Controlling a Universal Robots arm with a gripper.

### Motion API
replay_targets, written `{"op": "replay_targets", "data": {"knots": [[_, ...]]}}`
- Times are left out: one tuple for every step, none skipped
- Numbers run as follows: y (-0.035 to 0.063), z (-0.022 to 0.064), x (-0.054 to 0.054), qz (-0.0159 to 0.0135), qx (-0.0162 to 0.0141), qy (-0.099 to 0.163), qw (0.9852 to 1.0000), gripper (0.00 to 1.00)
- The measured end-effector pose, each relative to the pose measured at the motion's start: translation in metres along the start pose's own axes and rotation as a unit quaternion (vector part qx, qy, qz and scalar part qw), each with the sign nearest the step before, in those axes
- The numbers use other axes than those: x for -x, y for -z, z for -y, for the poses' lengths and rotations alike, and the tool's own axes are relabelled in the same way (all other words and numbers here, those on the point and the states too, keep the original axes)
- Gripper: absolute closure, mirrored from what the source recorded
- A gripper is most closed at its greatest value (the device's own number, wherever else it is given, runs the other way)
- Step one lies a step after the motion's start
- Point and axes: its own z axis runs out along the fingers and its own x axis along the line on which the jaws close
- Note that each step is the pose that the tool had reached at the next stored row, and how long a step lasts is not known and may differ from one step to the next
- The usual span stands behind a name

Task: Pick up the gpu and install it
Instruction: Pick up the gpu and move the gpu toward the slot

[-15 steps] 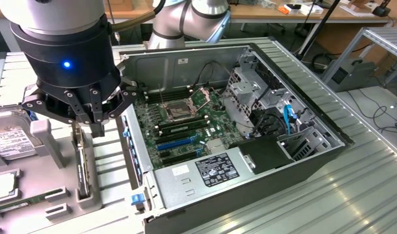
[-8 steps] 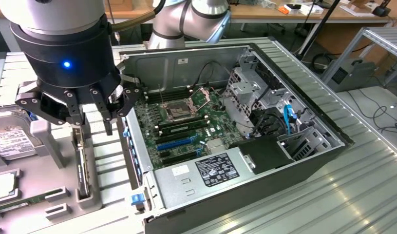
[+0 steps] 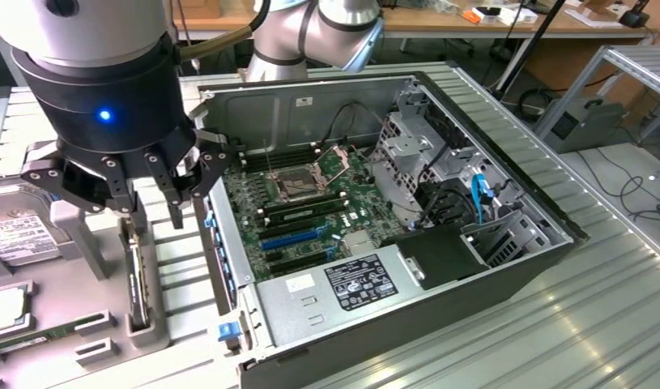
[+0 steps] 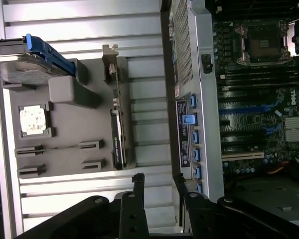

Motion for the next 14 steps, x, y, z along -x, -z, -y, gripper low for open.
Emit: {"op": "replay_targets", "data": {"knots": [[-0.0023,0.0002,-0.001,-0.0001,-0.0001,0.000,1.0000,0.64],[-0.0057,0.0004,-0.003,-0.0001,-0.0001,0.000,1.0000,0.64],[-0.0081,0.0005,-0.004,-0.0001,0.0000,0.000,1.0000,0.64],[-0.0102,-0.0008,-0.004,-0.0001,-0.0001,0.000,1.0000,0.64],[-0.0118,-0.0024,-0.005,-0.0001,-0.0001,0.000,1.0000,0.64],[-0.0129,-0.0037,-0.005,-0.0001,-0.0001,0.000,1.0000,0.64],[-0.0137,-0.0045,-0.005,0.0000,0.0000,0.000,1.0000,0.64],[-0.0145,-0.0051,-0.005,0.0000,0.0000,0.000,1.0000,0.64],[-0.0150,-0.0056,-0.005,0.0000,0.0000,0.000,1.0000,0.64],[-0.0159,-0.0062,-0.006,0.0000,0.0000,0.000,1.0000,0.64],[-0.0168,-0.0065,-0.006,0.0000,0.0000,0.000,1.0000,0.64],[-0.0177,-0.0066,-0.007,-0.0001,-0.0001,0.000,1.0000,0.64],[-0.0184,-0.0065,-0.007,-0.0001,-0.0001,0.000,1.0000,0.64],[-0.0188,-0.0065,-0.007,-0.0001,-0.0001,0.000,1.0000,0.64]]}}
